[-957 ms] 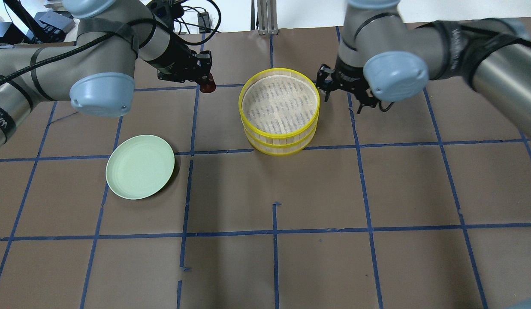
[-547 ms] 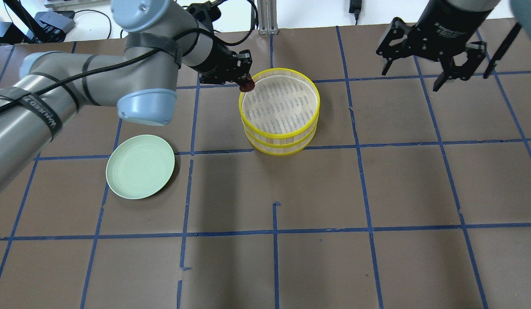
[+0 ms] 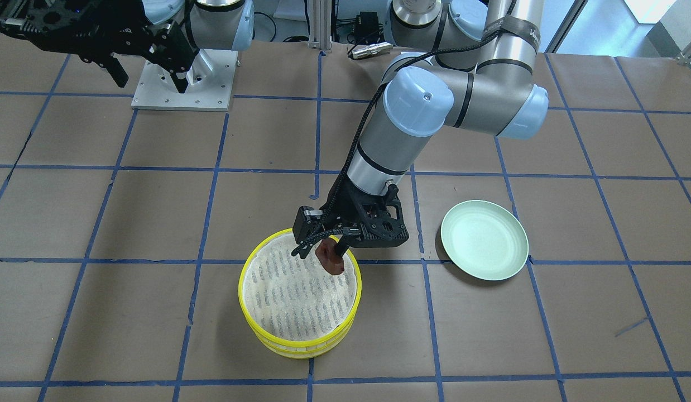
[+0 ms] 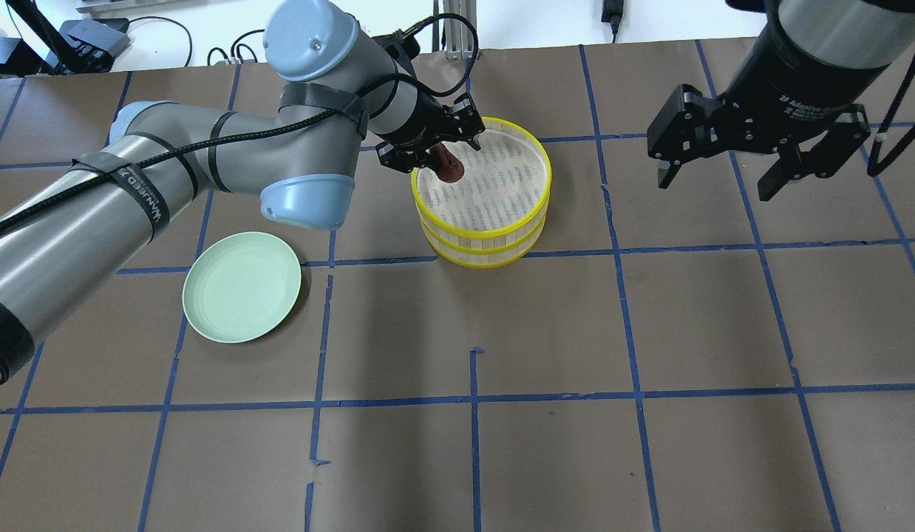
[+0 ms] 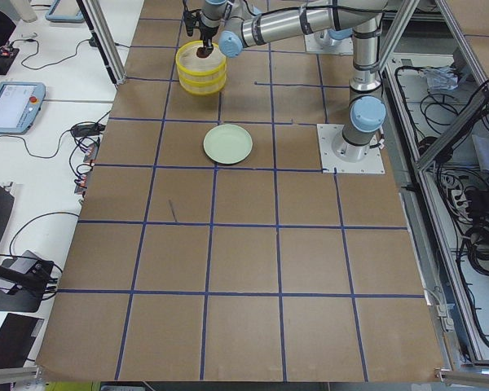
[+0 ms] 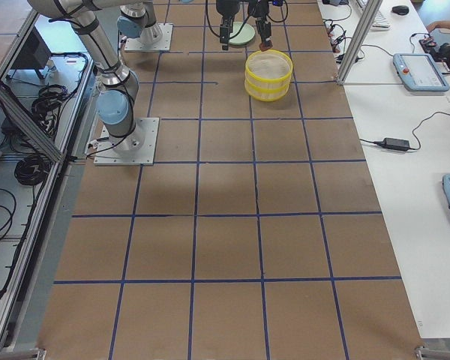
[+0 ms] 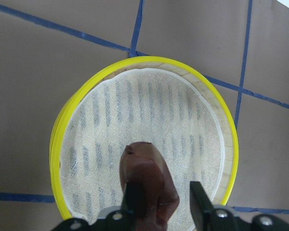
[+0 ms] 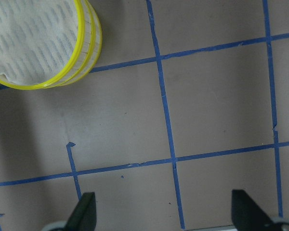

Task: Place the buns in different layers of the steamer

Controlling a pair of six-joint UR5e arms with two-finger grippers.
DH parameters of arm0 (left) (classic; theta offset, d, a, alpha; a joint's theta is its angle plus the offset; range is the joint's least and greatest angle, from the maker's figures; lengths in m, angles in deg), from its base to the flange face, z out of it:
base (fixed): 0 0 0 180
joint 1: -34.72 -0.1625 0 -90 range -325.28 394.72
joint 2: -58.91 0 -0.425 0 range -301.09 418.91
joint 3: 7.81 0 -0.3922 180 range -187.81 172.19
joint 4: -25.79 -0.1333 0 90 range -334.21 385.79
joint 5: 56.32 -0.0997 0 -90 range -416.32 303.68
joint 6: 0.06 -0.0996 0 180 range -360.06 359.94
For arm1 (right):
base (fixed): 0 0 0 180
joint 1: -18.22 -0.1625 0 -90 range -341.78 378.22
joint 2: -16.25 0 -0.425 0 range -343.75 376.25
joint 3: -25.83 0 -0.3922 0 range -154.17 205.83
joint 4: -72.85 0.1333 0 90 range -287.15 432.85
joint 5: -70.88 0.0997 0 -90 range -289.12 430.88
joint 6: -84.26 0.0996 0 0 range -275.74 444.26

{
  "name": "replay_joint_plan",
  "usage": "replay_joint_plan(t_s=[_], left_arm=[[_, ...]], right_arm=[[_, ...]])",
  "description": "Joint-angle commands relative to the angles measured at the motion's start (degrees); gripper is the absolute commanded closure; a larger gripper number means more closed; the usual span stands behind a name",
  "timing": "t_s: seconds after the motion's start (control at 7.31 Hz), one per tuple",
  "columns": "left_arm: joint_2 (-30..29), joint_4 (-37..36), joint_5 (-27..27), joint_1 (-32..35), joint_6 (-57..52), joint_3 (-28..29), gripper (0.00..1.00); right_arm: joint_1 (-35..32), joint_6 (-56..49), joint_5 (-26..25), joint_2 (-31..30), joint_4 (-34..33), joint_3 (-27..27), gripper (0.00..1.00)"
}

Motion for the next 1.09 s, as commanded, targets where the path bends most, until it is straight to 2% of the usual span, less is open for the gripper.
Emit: replay_joint_plan(t_s=[0.0, 0.27, 0.41, 0.68, 0.82, 0.96], left_arm=[[-0.1, 0.4, 0.0, 0.0, -0.4, 0.8, 0.00], [0.7, 0.6, -0.2, -0.2, -2.2, 1.3, 0.00], [2.5, 4.6, -0.7, -1.9, -10.7, 1.9, 0.00], [7.1, 17.3, -0.8, -9.5, -25.9, 1.9, 0.00], [10.4, 27.7, -3.5, -14.1, -29.5, 2.3, 0.00], [13.1, 34.6, -10.2, -16.4, -30.5, 2.4, 0.00]], right_arm=[[-0.2, -6.3, -0.1, 0.6, -0.3, 3.3, 0.00], [-0.2, -8.5, -0.7, 0.7, -0.4, 3.4, 0.00], [-0.2, -9.1, -2.7, 0.7, -0.4, 3.3, 0.00], [-0.2, -8.8, -2.8, 0.7, -0.4, 3.3, 0.00], [-0.2, -8.7, -2.8, 0.7, -0.4, 3.3, 0.00], [-0.2, -8.7, -2.7, 0.7, -0.4, 3.3, 0.00]])
